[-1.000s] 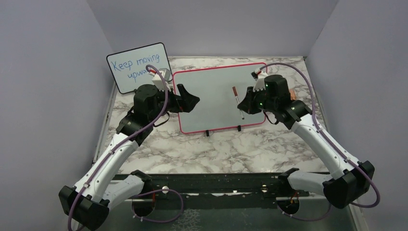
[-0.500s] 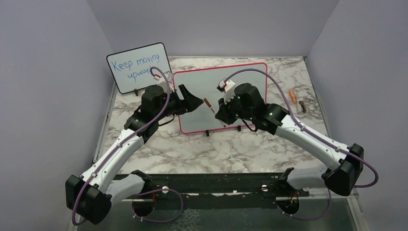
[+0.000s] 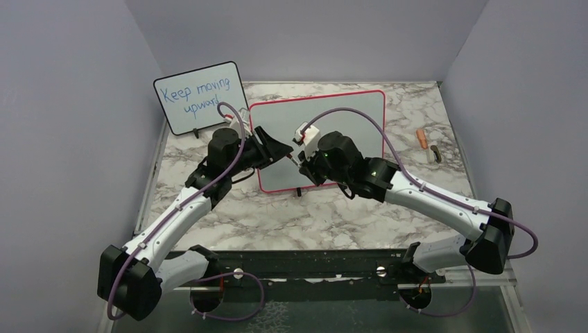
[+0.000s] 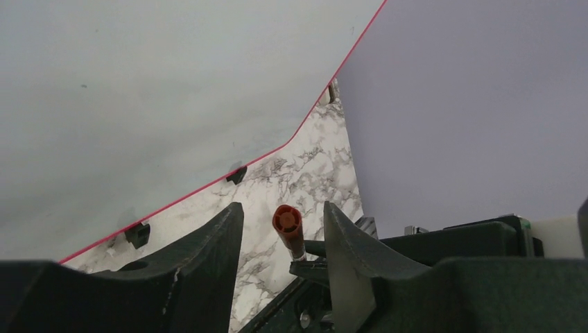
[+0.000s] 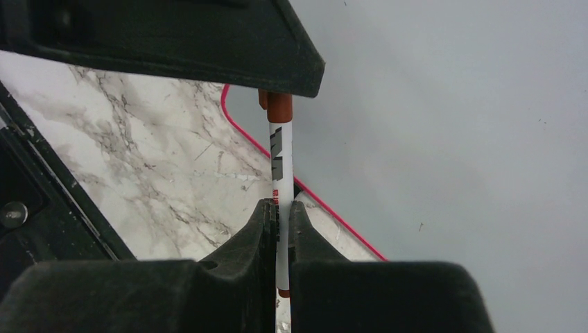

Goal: Write a sentence on the whiteboard
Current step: Open the whiteboard marker at the center of the board.

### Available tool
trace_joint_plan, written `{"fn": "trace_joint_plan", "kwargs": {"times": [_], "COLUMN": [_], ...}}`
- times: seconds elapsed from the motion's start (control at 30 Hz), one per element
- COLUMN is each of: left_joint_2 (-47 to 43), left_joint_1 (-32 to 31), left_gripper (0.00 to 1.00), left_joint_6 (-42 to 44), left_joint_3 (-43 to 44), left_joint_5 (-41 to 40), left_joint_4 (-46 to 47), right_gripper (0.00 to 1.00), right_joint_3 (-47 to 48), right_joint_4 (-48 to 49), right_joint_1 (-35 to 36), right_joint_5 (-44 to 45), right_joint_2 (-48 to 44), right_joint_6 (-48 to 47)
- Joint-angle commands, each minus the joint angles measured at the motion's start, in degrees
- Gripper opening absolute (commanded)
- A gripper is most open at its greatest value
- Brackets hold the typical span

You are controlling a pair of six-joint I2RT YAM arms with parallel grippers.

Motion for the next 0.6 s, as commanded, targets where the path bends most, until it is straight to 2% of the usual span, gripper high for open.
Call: {"fn": "trace_joint_plan", "kwargs": {"times": [0.0,0.33,0.43,0.57], "left_joint_2": [-0.9,-1.8,-2.2,-3.5], "left_joint_1": [0.1,0.1,0.1,0.1], "left_gripper": [0.44,0.35,0.25,0.05], "left_joint_6": [-4.4,-6.1,-7.2,-9.6], "left_joint_3": [-2.9,-4.6,-5.6,-7.5], "left_joint_5": [1.1,-1.2,-1.6,-2.6], "left_joint_4": [4.6,6.8,7.6,9.2], "right_gripper": [0.01,0.01,0.01,0.01], "right_joint_3": [1.3,0.2,-0.4,-1.8], "right_joint_4": [3.5,5.4,6.3,8.9], "right_joint_1": [1.5,2.9,3.0,3.0], "right_joint_5": [4.9,5.6,4.7,3.0], "right_joint_2": [0.8,1.8,1.8,1.1], "right_joint_6": [-2.4,-3.8,-3.6,-2.5]}}
